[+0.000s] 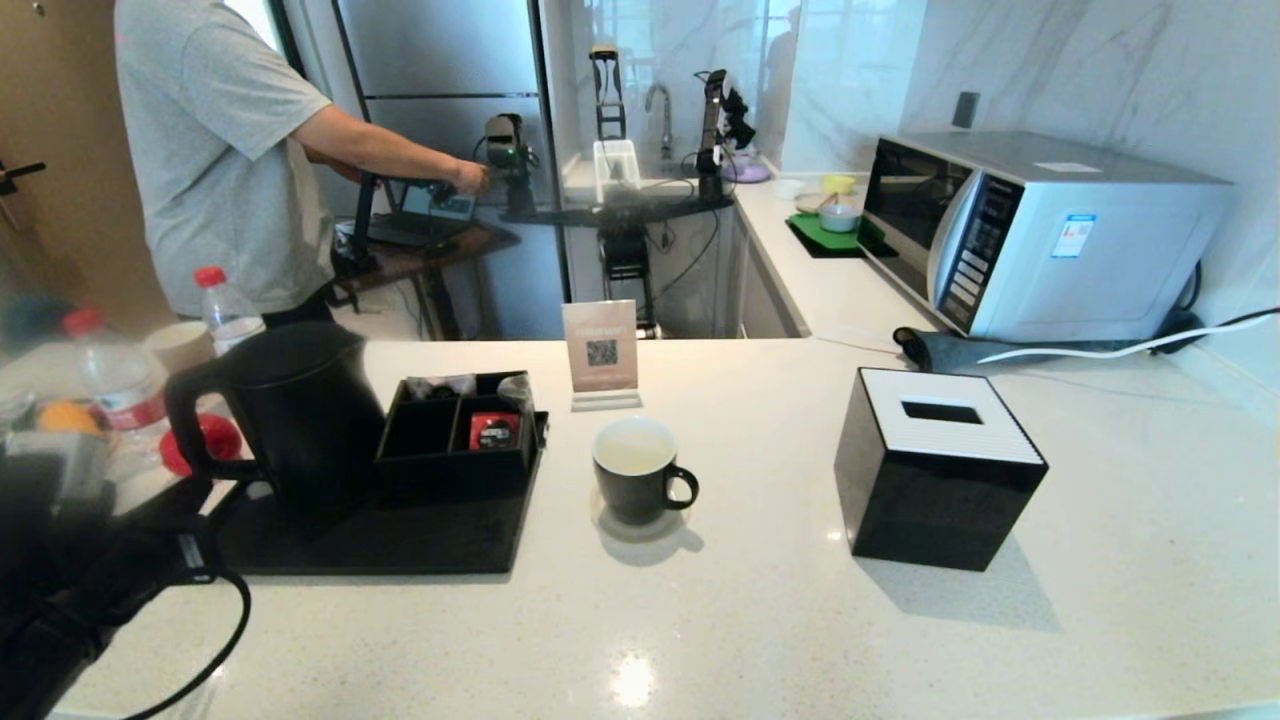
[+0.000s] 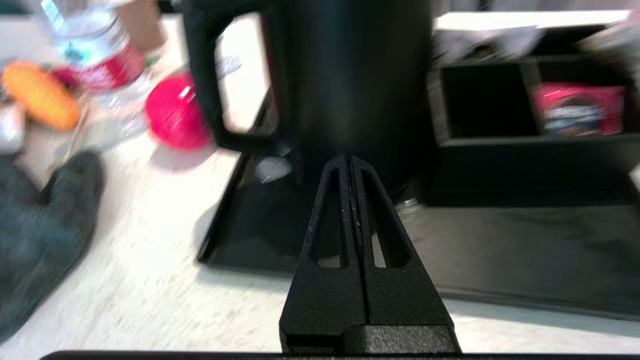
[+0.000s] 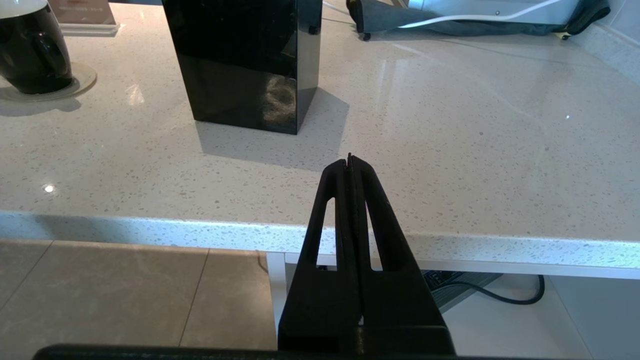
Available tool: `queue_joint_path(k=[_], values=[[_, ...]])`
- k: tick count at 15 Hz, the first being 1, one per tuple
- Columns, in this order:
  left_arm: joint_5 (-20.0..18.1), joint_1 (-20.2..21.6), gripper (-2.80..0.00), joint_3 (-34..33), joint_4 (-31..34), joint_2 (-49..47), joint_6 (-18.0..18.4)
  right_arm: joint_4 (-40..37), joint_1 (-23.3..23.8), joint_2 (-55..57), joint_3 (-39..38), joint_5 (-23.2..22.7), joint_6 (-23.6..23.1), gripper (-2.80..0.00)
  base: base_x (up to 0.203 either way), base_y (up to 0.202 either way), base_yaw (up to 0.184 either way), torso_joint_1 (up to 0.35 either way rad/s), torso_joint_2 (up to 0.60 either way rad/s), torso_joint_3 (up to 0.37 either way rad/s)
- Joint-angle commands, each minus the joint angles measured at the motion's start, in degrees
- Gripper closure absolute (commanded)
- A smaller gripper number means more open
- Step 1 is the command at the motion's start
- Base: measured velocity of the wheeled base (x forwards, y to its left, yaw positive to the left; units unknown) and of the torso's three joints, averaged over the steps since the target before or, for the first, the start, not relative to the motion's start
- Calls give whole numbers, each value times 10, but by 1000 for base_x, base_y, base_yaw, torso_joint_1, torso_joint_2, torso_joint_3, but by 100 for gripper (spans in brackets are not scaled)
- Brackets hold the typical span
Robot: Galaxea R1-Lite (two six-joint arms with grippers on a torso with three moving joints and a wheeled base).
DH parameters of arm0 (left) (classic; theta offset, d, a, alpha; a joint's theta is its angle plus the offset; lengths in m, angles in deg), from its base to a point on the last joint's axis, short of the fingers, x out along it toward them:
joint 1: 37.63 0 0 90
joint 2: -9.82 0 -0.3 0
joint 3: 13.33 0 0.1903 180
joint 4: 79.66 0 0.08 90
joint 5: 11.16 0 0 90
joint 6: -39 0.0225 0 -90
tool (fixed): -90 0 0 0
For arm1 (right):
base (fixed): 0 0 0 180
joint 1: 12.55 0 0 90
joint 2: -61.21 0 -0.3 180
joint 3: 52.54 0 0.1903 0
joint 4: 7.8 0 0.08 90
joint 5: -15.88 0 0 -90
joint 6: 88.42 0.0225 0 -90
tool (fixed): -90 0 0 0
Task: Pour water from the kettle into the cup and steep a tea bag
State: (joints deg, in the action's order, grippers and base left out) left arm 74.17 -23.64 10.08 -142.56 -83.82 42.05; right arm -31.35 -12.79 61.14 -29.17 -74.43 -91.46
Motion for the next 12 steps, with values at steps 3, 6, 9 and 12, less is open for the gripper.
queue_joint_path(k=[3, 6, 9, 12], values=[[-6, -24, 0, 0, 132, 125, 0, 0, 0, 1, 0, 0, 0, 0, 0, 0, 0, 0, 0, 0], [-34, -30, 0, 0, 239, 203, 1, 0, -1, 1, 0, 0, 0, 0, 0, 0, 0, 0, 0, 0], [-45, -55, 0, 0, 312, 274, 4, 0, 0, 1, 0, 0, 0, 0, 0, 0, 0, 0, 0, 0], [-48, -63, 0, 0, 379, 341, 14, 0, -1, 1, 0, 0, 0, 0, 0, 0, 0, 0, 0, 0]])
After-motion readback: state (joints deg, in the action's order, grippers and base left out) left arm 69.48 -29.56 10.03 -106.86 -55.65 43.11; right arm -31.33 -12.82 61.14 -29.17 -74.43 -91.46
